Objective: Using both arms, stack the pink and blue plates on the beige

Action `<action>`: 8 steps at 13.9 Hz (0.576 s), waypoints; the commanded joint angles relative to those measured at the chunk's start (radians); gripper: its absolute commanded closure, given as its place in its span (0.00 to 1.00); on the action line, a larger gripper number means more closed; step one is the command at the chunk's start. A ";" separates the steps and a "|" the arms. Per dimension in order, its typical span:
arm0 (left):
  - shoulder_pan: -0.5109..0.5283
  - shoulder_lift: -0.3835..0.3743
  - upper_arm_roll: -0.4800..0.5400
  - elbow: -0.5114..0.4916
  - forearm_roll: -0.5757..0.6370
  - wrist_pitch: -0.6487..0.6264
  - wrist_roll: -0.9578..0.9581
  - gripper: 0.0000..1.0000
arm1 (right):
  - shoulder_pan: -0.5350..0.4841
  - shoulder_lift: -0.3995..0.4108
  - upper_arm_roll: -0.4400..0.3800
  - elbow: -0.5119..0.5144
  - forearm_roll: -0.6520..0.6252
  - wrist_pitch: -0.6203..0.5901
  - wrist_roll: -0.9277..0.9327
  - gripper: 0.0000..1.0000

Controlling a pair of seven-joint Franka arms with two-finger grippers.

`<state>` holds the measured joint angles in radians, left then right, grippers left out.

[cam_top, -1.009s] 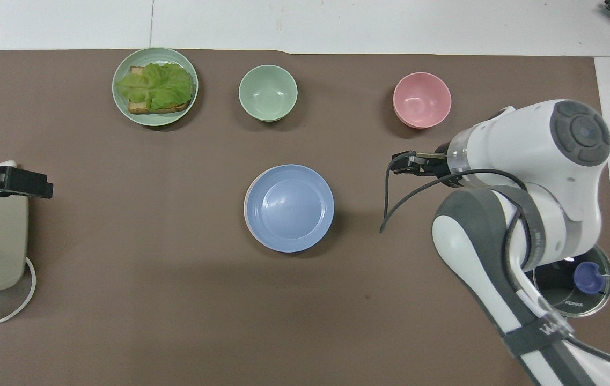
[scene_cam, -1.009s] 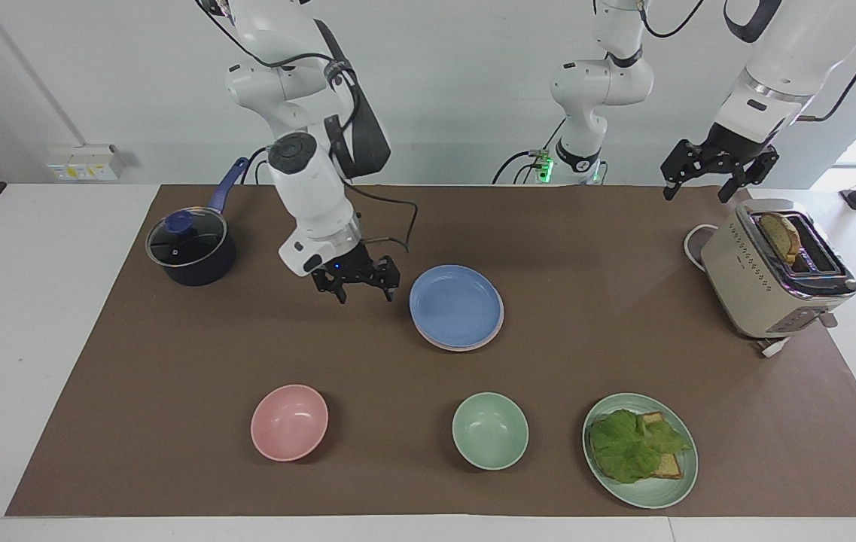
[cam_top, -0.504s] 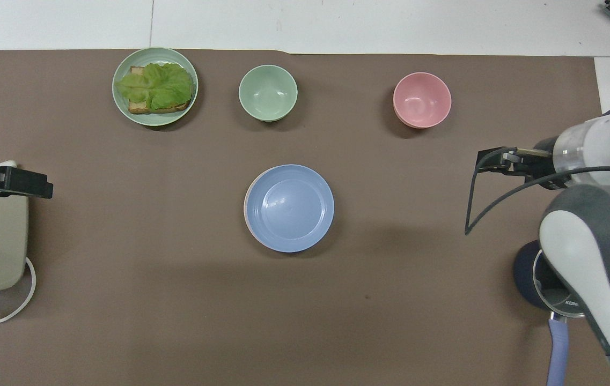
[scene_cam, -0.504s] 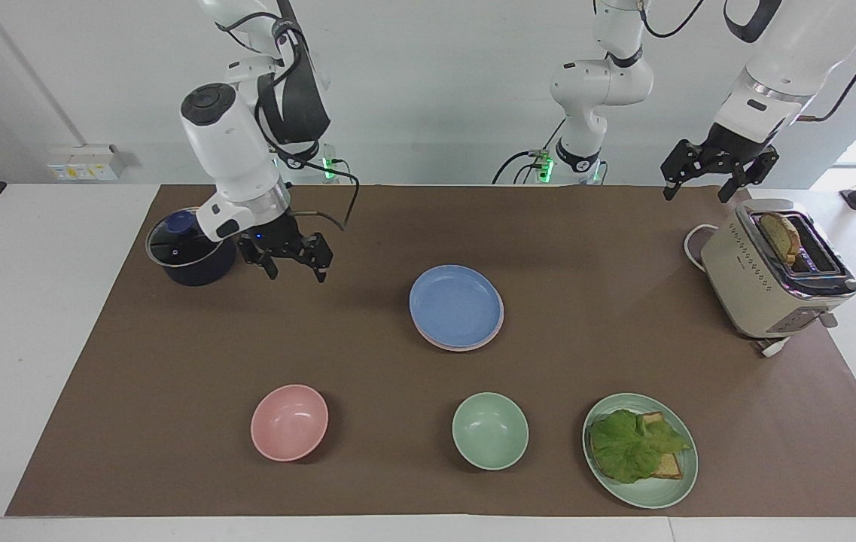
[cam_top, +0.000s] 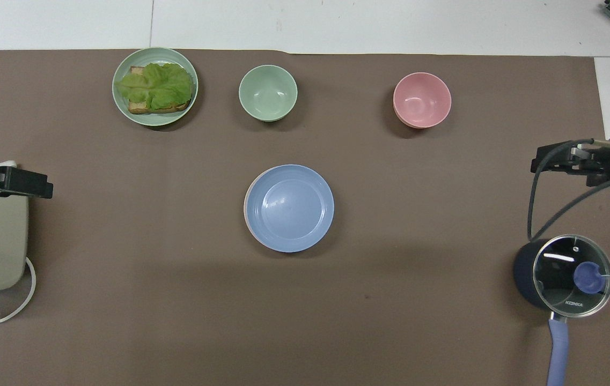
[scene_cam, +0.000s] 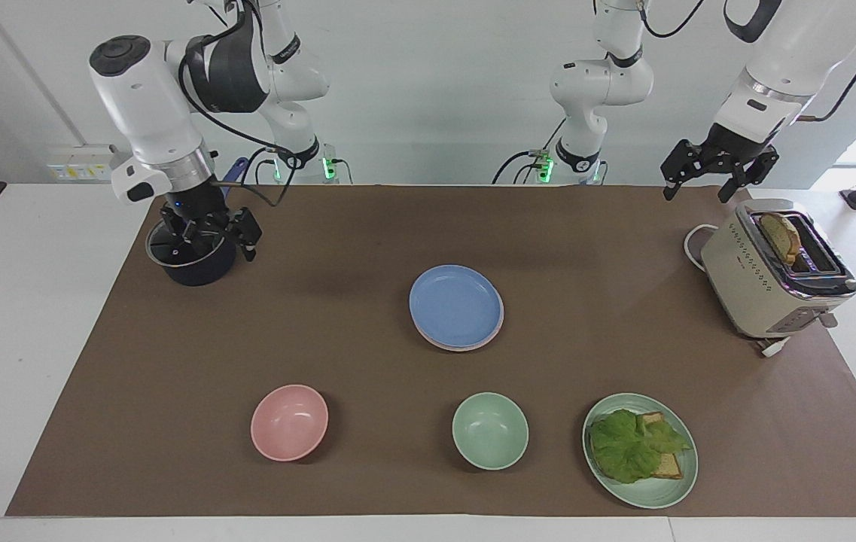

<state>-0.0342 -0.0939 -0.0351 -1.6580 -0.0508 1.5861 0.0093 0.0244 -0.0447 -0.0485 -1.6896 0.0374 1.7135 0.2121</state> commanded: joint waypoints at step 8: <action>0.013 0.002 -0.009 0.012 0.017 -0.020 0.011 0.00 | -0.001 0.057 0.019 0.209 -0.079 -0.236 -0.010 0.00</action>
<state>-0.0342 -0.0939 -0.0351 -1.6580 -0.0508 1.5860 0.0093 0.0244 -0.0109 -0.0441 -1.5124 0.0049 1.4883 0.2121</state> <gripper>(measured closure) 0.000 0.000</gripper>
